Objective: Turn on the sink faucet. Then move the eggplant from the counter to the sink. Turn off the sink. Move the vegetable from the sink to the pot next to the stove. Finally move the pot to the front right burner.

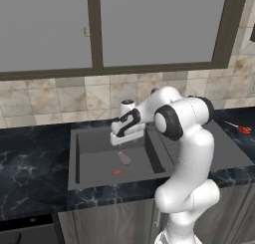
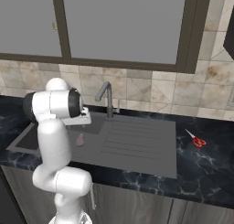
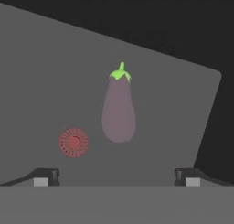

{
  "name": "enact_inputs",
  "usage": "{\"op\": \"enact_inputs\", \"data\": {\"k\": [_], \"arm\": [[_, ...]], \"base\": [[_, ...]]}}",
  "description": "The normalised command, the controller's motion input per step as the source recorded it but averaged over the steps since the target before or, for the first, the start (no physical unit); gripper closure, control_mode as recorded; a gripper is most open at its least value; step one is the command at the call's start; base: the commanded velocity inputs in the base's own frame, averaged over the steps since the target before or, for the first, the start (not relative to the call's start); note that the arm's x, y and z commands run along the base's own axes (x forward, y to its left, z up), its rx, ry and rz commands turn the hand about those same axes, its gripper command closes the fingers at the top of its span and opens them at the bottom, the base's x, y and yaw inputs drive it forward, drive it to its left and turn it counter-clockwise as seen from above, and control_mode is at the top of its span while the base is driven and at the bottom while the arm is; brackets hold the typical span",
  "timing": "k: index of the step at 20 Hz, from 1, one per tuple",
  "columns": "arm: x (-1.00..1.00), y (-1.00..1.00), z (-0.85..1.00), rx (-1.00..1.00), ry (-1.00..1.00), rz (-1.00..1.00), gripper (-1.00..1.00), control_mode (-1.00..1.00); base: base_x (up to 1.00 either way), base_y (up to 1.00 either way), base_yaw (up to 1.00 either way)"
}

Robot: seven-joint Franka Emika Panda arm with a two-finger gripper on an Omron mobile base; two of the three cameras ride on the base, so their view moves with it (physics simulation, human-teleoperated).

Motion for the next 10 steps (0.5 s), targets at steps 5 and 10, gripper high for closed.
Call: {"op": "enact_inputs", "data": {"k": [5,10], "arm": [[0.00,0.00,-0.43,-0.01,0.00,-0.13,-1.00,-1.00],[-0.12,-0.02,-0.39,0.00,0.00,-0.13,-1.00,-1.00]], "base": [[0.00,0.00,0.00],[0.00,0.00,0.00]]}}
